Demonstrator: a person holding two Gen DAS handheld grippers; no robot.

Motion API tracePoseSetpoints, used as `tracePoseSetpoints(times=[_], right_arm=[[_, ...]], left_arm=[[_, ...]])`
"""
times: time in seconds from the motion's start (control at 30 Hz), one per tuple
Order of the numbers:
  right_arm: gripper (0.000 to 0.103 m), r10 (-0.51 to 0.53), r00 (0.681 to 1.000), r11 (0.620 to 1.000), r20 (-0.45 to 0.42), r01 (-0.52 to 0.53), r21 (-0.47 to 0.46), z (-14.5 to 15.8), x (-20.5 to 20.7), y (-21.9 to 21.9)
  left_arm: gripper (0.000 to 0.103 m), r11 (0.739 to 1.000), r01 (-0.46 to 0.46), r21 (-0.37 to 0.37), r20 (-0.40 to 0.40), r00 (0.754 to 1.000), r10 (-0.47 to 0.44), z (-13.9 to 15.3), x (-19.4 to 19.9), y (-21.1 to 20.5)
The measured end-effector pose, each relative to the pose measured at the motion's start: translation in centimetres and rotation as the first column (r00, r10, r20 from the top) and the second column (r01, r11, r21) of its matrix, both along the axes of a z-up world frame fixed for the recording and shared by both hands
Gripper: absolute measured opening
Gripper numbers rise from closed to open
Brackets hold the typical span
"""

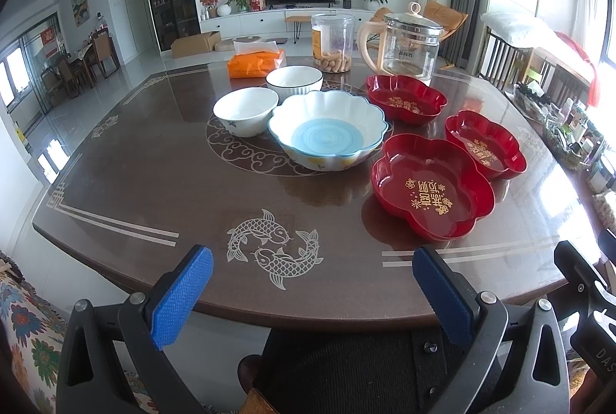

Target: Organize plates and bowls

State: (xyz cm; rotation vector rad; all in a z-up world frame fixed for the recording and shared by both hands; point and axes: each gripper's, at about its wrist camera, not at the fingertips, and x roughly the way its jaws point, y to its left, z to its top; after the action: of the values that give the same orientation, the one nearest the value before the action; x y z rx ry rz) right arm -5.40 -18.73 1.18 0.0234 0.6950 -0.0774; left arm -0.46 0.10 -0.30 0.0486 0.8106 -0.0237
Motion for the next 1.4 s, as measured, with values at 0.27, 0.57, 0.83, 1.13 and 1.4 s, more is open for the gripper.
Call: tracePoseSetpoints(times=[0.27, 0.57, 0.83, 1.13, 1.4], right_arm=[[0.094, -0.028, 0.999, 1.000, 0.028, 0.028, 0.004, 0.8, -0.6, -0.8], [0.094, -0.031, 0.999, 0.999, 0.016, 0.031, 0.007, 0.7, -0.4, -0.9], [0.094, -0.033, 0.999, 0.999, 0.013, 0.033, 0.015, 0.6, -0.3, -1.1], [0.094, -0.017, 1.000, 1.000, 0.018, 0.017, 0.021, 0.5, -0.3, -1.0], [0.094, 0.015, 1.000, 0.998, 0.023, -0.016, 0.061, 0.3, -0.3, -0.9]], left_arm=[[0.103, 1.000, 0.003, -0.006, -0.013, 1.000, -0.003, 0.2, -0.5, 0.0], [0.103, 0.999, -0.019, -0.029, -0.003, 1.000, 0.019, -0.4, -0.3, 0.6], [0.103, 0.999, -0.012, -0.035, 0.005, 1.000, 0.012, -0.6, -0.4, 0.5], [0.103, 0.998, -0.015, -0.056, -0.020, 1.000, 0.014, -0.9, -0.3, 0.6], [0.103, 0.997, -0.018, -0.076, -0.037, 0.999, 0.015, -1.2, -0.2, 0.7]])
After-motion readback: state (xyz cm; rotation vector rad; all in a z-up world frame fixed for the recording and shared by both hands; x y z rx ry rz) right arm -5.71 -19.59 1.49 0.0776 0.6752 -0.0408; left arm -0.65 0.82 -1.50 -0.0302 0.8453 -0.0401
